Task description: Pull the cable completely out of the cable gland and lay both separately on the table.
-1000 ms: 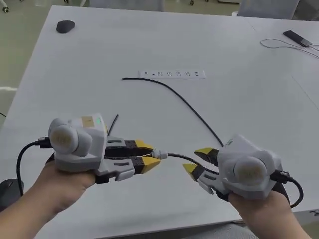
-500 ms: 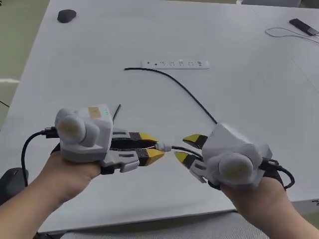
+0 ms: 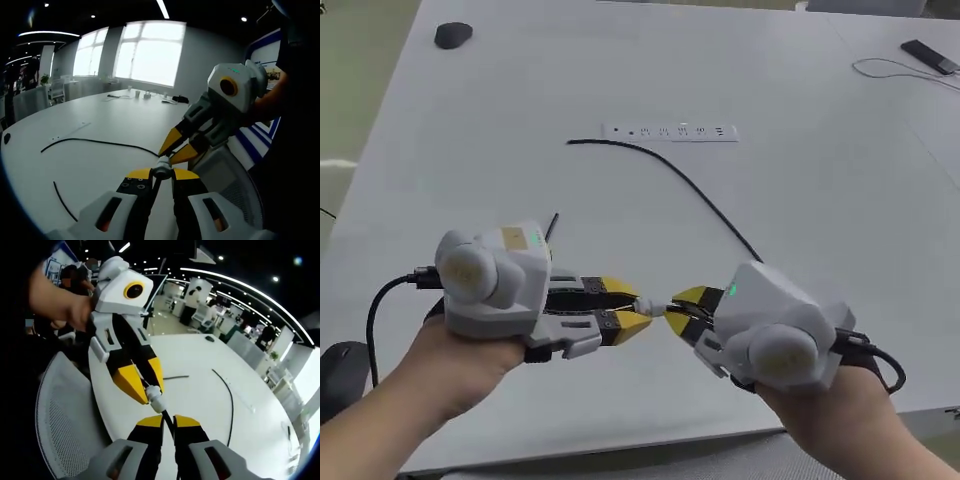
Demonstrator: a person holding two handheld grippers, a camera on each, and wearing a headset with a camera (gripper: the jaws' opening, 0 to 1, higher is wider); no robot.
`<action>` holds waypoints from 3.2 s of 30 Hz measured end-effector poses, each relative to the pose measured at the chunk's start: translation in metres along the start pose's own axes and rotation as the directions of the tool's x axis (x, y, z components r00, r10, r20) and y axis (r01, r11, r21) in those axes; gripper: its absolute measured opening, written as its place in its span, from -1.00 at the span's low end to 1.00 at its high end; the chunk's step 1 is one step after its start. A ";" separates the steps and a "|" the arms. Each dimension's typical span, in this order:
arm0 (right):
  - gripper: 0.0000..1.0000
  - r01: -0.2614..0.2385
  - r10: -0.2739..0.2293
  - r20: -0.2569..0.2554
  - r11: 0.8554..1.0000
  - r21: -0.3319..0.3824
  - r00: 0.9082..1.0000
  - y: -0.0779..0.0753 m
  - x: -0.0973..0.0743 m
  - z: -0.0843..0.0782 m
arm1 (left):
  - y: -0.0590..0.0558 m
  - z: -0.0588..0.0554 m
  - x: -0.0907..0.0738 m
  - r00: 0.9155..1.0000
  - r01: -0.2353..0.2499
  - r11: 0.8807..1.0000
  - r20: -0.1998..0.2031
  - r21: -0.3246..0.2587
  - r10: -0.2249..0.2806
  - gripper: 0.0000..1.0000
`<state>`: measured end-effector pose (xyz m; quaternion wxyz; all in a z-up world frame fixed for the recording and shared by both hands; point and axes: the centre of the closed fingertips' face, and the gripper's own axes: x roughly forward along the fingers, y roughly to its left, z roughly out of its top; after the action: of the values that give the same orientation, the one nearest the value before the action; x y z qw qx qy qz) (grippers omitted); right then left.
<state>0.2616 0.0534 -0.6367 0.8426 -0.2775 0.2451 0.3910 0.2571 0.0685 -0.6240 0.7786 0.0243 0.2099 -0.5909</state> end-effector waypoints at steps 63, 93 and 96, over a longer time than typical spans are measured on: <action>-1.00 0.119 -0.095 -0.100 0.957 0.265 0.990 -0.034 -0.006 -0.086 | 0.000 0.004 -0.007 0.999 -0.038 0.999 0.035 -0.034 0.039 -0.70; -0.74 -0.012 0.012 0.019 0.999 -0.039 1.000 0.006 -0.006 -0.005 | -0.007 -0.003 -0.006 1.000 -0.017 0.999 0.019 -0.044 0.018 -0.70; -0.78 -0.017 0.019 0.020 0.998 -0.067 1.000 0.009 -0.005 -0.002 | -0.008 -0.003 -0.005 1.000 -0.017 0.999 0.019 -0.045 0.017 -0.70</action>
<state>0.2516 0.0547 -0.6373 0.8319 -0.2991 0.2257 0.4094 0.2480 0.0719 -0.6232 0.7859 0.0031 0.2153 -0.5796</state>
